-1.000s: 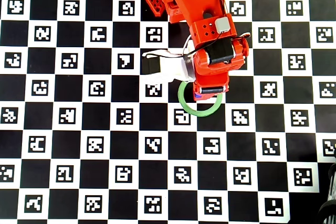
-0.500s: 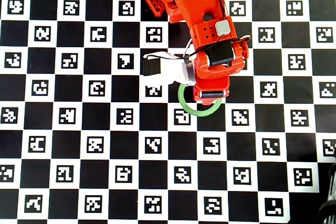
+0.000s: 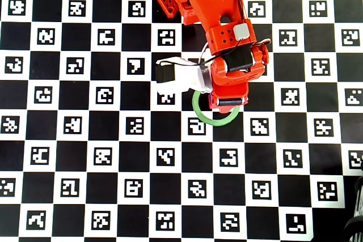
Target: Grab the red cube then put it in the green circle then put the blue cube on top and finally the orange cube on top
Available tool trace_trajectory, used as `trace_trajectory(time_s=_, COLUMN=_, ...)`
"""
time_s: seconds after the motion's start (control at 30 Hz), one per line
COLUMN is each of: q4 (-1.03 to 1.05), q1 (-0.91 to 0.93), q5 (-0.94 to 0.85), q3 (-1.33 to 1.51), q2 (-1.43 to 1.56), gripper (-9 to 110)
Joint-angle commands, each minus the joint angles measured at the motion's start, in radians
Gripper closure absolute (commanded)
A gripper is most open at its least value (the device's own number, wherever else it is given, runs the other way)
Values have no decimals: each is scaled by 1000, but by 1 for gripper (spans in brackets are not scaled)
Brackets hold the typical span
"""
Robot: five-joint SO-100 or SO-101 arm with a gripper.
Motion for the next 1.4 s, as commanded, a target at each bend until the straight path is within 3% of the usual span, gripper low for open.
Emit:
trace_trajectory(time_s=0.0, q4=-9, q1=-9, q5=5, q3=-11, q2=81, gripper=97)
trace_trajectory(time_s=0.9, q4=-15, q1=-23, q5=-2, q3=26, q2=95, gripper=97)
trace_trajectory(time_s=1.37, q4=-26, q1=-31, q5=-23, q3=40, q2=100, gripper=79)
